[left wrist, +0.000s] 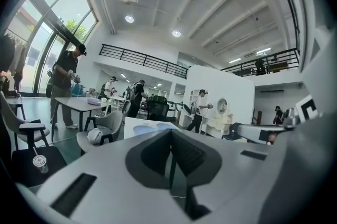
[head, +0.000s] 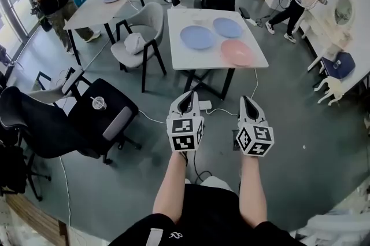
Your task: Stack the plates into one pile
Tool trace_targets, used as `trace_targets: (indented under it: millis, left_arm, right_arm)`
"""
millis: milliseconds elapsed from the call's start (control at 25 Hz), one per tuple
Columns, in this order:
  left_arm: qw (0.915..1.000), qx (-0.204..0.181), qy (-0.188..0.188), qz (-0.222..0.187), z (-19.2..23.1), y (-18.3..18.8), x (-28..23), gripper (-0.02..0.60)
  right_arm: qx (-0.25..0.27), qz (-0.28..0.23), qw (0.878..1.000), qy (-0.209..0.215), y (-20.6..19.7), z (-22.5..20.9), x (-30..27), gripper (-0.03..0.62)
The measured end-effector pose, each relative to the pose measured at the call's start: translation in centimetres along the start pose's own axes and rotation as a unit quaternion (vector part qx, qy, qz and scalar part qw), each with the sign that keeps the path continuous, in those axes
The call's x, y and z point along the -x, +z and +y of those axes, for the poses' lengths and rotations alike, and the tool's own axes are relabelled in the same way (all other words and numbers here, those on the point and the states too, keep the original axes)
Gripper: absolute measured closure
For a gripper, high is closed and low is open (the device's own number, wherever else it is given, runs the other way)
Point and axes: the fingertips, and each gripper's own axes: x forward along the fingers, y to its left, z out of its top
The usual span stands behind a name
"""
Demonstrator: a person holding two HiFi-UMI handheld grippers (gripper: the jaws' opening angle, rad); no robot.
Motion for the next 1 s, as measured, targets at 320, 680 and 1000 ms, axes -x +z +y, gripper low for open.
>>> trace_targets:
  millis: [320,680,1000]
  left_arm:
    - [0.9999,-0.007,-0.008,0.000,0.1,0.4,0.1,0.566]
    - [1.0000,-0.002,0.006,-0.001,1.9,0.8,-0.9,0.566]
    - [0.9993,-0.011,0.034,-0.007,4.3,1.8,-2.8,0.566]
  right_arm:
    - [0.008,0.019,1.000,-0.022,0.1,-0.7,-0.1,0.586]
    - [0.018,0.022,0.999,0.014,-0.1,2.0,-3.2,0.586]
    - [0.013,0.012,0.999,0.038,0.5,2.1,-7.1,0.586]
